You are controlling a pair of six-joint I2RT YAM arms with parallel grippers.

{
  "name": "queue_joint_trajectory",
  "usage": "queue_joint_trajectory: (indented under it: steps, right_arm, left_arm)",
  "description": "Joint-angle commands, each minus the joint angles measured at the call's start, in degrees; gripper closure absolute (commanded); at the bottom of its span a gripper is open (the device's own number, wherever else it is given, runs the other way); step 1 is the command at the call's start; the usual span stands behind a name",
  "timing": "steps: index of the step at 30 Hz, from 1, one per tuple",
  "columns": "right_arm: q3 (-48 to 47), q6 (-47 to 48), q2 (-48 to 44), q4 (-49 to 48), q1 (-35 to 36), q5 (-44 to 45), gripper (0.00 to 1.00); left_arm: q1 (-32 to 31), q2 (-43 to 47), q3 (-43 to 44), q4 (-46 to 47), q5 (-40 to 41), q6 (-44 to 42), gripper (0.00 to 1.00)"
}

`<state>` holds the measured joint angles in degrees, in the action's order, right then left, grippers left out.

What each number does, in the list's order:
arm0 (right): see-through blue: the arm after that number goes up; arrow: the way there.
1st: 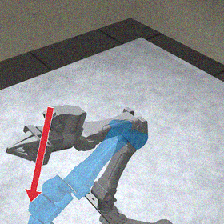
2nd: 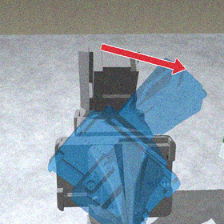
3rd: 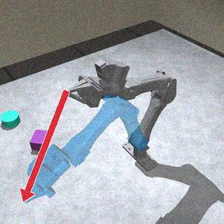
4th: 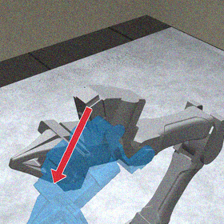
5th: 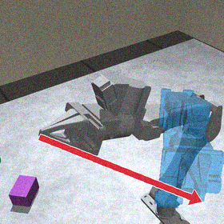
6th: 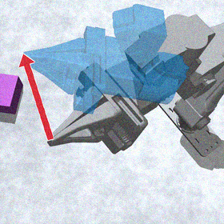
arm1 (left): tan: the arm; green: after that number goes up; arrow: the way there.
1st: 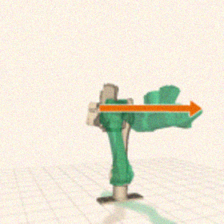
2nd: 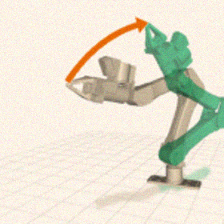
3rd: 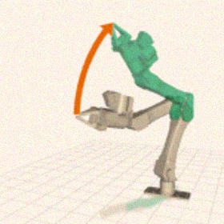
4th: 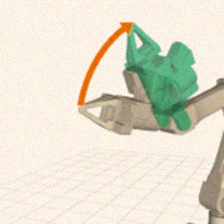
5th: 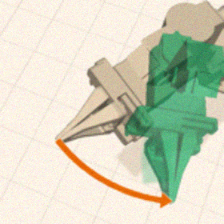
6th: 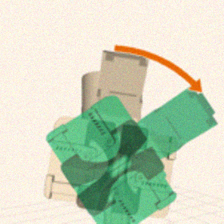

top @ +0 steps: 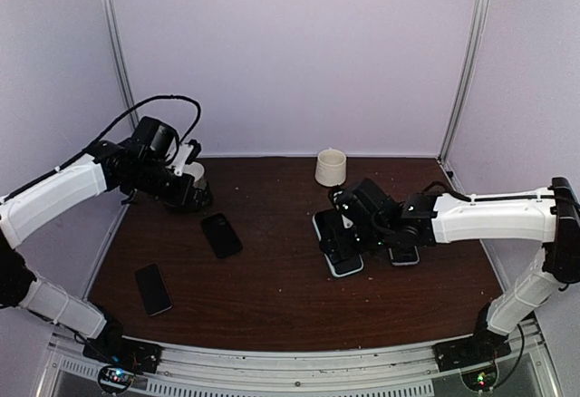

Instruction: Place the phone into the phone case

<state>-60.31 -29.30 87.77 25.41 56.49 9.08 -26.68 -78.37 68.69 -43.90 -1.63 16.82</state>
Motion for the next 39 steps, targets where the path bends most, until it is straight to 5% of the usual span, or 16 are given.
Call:
queue_joint_trajectory:
  steps: [1, 8, 12, 15, 26, 39]
  right_arm:
    - [-1.06, 8.50, -3.46, -12.91, 1.06, 4.98, 0.54]
    - [-1.46, 21.43, -5.01, -30.65, 4.88, 7.67, 0.55]
    - [-0.78, 26.48, -4.79, -36.36, 6.91, 9.68, 0.56]
    - [-1.11, 27.82, -3.90, -37.10, 7.56, 9.87, 0.56]
    - [-3.54, 28.51, -2.04, -35.02, 8.49, 10.12, 0.56]
    - [-4.20, 30.36, -1.10, -34.56, 8.96, 9.75, 0.56]
  left_arm:
    - [-10.74, 6.61, 0.37, 11.98, 2.02, -9.07, 0.02]
    - [-14.79, 3.89, 3.68, 21.71, -19.48, -2.06, 0.02]
    - [-14.94, 1.65, 4.22, 25.08, -25.17, 3.31, 0.20]
    - [-15.11, 0.46, 4.29, 26.73, -27.04, 5.76, 0.32]
    - [-16.60, -2.87, 4.67, 29.44, -29.86, 7.67, 0.33]
    - [-17.17, -5.07, 5.84, 29.25, -29.63, 6.80, 0.71]
